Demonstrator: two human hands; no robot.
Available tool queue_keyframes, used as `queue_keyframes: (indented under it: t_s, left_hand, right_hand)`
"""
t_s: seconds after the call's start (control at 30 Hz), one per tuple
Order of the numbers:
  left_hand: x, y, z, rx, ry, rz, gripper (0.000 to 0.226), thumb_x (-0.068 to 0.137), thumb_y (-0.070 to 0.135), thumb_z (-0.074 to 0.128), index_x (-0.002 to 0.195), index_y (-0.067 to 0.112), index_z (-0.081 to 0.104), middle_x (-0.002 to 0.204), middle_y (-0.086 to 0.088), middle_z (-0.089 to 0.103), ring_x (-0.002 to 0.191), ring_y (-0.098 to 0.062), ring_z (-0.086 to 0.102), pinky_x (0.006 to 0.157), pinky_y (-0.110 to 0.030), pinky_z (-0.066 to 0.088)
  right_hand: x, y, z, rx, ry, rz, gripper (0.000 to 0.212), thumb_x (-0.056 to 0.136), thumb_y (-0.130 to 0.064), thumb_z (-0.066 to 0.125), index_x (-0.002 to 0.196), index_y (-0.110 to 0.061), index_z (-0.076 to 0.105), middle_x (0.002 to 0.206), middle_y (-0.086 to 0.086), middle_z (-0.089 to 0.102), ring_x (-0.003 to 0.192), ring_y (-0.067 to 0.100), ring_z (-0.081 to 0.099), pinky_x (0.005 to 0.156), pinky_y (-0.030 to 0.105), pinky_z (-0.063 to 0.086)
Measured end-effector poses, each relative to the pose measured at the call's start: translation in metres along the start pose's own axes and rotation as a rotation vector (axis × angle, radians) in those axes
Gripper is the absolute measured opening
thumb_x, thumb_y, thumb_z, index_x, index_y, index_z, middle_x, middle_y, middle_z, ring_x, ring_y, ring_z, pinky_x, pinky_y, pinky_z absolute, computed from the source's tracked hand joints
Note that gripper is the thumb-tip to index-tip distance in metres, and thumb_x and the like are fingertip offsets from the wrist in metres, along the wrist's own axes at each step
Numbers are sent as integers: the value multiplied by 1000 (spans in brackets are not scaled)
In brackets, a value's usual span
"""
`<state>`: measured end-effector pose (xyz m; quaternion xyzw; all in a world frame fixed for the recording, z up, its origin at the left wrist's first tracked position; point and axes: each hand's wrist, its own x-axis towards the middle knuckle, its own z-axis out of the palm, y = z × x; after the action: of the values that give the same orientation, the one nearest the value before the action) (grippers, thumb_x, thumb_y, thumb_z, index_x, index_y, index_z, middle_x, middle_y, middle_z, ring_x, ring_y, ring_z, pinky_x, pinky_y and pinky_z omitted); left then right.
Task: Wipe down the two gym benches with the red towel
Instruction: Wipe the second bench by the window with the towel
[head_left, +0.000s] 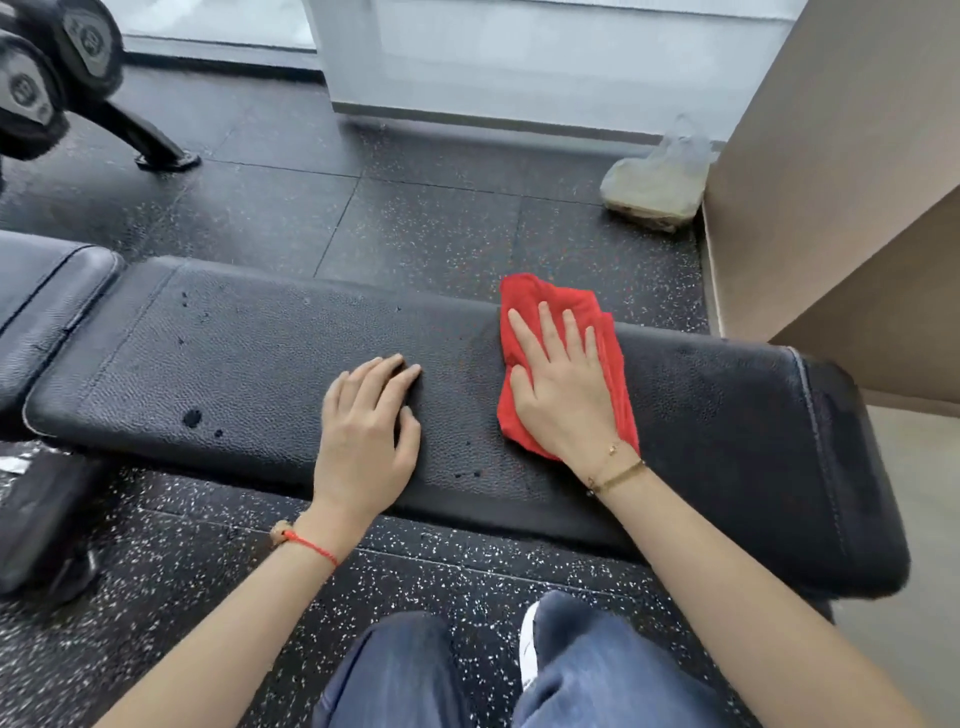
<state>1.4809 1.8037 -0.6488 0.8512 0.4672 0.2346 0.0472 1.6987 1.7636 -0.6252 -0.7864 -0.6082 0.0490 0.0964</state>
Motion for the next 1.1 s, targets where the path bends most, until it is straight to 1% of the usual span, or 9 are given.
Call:
queue_keyframes:
  t_s: [0.2, 0.3, 0.43, 0.53, 0.7, 0.8, 0.87, 1.03, 1.1]
  left_hand:
    - [-2, -7, 6, -24, 34, 29, 44, 90, 22, 47, 131, 15, 59, 137, -3, 57, 130, -26, 48, 112, -49, 33]
    - [-2, -9, 5, -48, 42, 28, 43, 90, 22, 48, 130, 14, 60, 137, -5, 58, 130, -27, 49, 112, -49, 34]
    - [-4, -8, 3, -48, 4, 36, 42, 93, 23, 48, 133, 13, 58, 139, -6, 56, 132, -28, 46, 114, -49, 31]
    - [-5, -8, 3, -28, -6, 35, 42, 94, 21, 50, 134, 12, 57, 140, -7, 55, 133, -27, 45, 115, -48, 29]
    - [-4, -8, 2, -37, 2, 24, 46, 91, 24, 46, 133, 12, 59, 140, -8, 56, 133, -28, 46, 115, -48, 29]
    - [-4, -9, 2, -47, 4, 34, 45, 91, 24, 46, 133, 12, 59, 139, -8, 56, 133, -27, 46, 115, -47, 30]
    - [-4, -10, 2, -56, 13, 30, 43, 92, 23, 49, 132, 12, 59, 139, -8, 57, 132, -27, 46, 115, -46, 29]
    - [-5, -11, 3, -49, 6, 41, 42, 93, 25, 48, 133, 14, 58, 139, -6, 56, 133, -25, 45, 116, -44, 28]
    - [-5, -11, 3, -50, 15, 39, 42, 92, 25, 48, 132, 14, 59, 138, -5, 57, 132, -25, 46, 115, -44, 29]
  right_hand:
    - [-45, -54, 20, -11, 19, -178, 62, 96, -39, 34, 155, -33, 15, 164, 3, 9, 151, 27, 5, 122, 45, 1]
    - [-74, -42, 17, 26, 7, -215, 61, 94, -40, 32, 153, -37, 18, 163, -1, 14, 151, 25, 10, 123, 44, 5]
    - [-66, 8, 3, -14, 32, 97, 58, 99, -34, 36, 153, -36, 18, 163, 1, 13, 150, 26, 10, 123, 42, 3]
    - [-37, -1, -1, -9, 28, 267, 59, 100, -33, 33, 155, -34, 12, 164, 4, 5, 151, 29, 4, 122, 44, 0]
    - [-53, -69, 18, -18, 28, -39, 59, 98, -33, 36, 154, -35, 16, 164, 2, 11, 150, 27, 8, 122, 43, 1]
    - [-81, -61, 16, 25, 29, -118, 58, 98, -32, 39, 153, -36, 21, 163, -1, 16, 150, 25, 11, 123, 40, 3]
    - [-89, -36, 13, 9, 58, -52, 58, 97, -31, 41, 152, -35, 24, 162, 0, 19, 149, 25, 14, 122, 39, 5]
    - [-46, 11, -3, 6, 39, 359, 57, 99, -32, 33, 154, -34, 16, 164, 4, 9, 150, 29, 7, 122, 44, 1]
    - [-29, -9, 2, 4, 39, 340, 58, 99, -32, 32, 155, -33, 14, 164, 5, 7, 150, 30, 6, 122, 45, 0]
